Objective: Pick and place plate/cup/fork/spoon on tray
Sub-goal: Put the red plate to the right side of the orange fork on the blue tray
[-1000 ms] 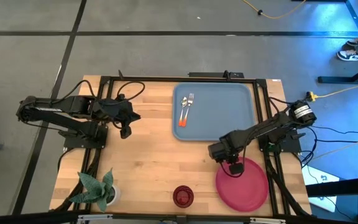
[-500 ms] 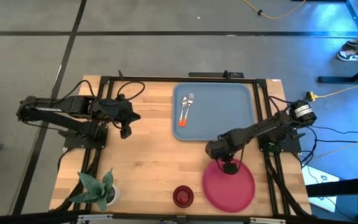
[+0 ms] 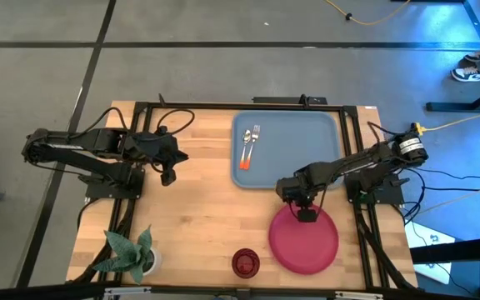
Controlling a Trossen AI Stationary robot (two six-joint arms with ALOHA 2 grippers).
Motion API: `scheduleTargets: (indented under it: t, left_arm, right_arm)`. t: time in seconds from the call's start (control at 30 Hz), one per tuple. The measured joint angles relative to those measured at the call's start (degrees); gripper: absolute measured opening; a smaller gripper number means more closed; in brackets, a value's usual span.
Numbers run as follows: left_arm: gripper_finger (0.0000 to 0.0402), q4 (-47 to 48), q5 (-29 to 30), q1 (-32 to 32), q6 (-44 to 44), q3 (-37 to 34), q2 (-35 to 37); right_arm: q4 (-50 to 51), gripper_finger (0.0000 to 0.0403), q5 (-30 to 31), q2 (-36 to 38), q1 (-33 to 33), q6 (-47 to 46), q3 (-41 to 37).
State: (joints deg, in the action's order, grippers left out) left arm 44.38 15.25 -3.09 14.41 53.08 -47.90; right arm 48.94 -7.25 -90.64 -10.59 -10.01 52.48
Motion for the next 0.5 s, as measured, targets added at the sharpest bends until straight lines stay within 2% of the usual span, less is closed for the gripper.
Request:
scheduleTargets:
  t: [0.27, 0.5]
  left_arm:
    - [0.0027, 0.07, -0.11, 0.02, 0.0, 0.0, 0.0]
    - [0.0027, 0.13, -0.11, 0.0, -0.02, 0.0, 0.0]
  right_arm:
    - [5.18, 0.0008, 3.67, 6.8, 5.32, 1.47, 2.05]
    - [9.44, 0.0008, 7.69, 11.92, 13.14, 3.48, 2.13]
